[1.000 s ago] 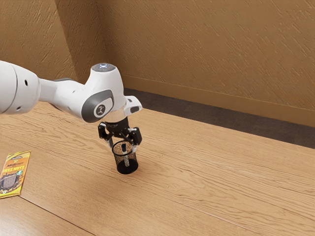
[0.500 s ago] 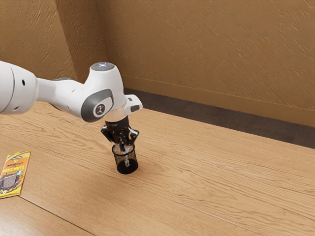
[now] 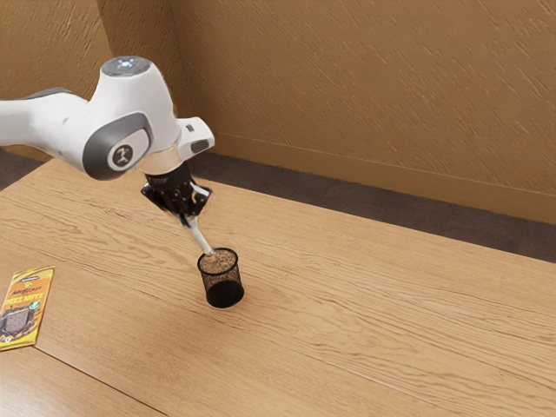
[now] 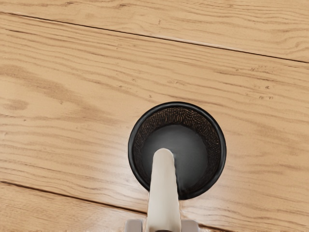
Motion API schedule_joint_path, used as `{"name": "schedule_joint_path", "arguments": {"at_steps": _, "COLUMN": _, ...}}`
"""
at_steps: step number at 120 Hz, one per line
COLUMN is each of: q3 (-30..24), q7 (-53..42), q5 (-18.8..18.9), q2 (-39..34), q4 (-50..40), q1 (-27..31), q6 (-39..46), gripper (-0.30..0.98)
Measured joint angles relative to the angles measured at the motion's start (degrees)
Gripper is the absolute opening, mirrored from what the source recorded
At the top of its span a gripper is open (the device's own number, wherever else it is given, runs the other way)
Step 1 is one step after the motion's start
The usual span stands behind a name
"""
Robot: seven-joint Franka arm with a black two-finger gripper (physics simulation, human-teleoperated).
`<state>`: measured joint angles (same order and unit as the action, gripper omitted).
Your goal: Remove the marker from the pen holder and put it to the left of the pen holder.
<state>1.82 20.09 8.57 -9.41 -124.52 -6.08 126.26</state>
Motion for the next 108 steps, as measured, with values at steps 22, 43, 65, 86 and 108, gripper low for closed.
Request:
{"name": "schedule_joint_path", "arguments": {"at_steps": 22, "q3": 0.1, "q7": 0.8, "q5": 4.3, "q2": -1.7, "q4": 0.1, "q1": 7.8, "q6": -2.8, "gripper": -0.10}}
{"name": "schedule_joint_path", "arguments": {"at_steps": 43, "q3": 0.5, "q7": -1.0, "q5": 7.0, "q2": 7.5, "q4": 0.7, "q1": 10.9, "q6": 7.6, "gripper": -0.10}}
{"name": "schedule_joint_path", "arguments": {"at_steps": 65, "q3": 2.0, "q7": -5.9, "q5": 8.1, "q2": 18.5, "q4": 0.7, "q1": 15.0, "q6": 31.0, "gripper": -0.10}}
{"name": "schedule_joint_path", "arguments": {"at_steps": 86, "q3": 2.2, "q7": -11.1, "q5": 7.5, "q2": 22.9, "q4": 0.4, "q1": 16.9, "q6": 45.5, "gripper": -0.10}}
{"name": "schedule_joint_path", "arguments": {"at_steps": 108, "q3": 2.2, "q7": -15.7, "q5": 6.6, "q2": 28.0, "q4": 0.6, "q1": 18.2, "q6": 51.9, "gripper": -0.10}}
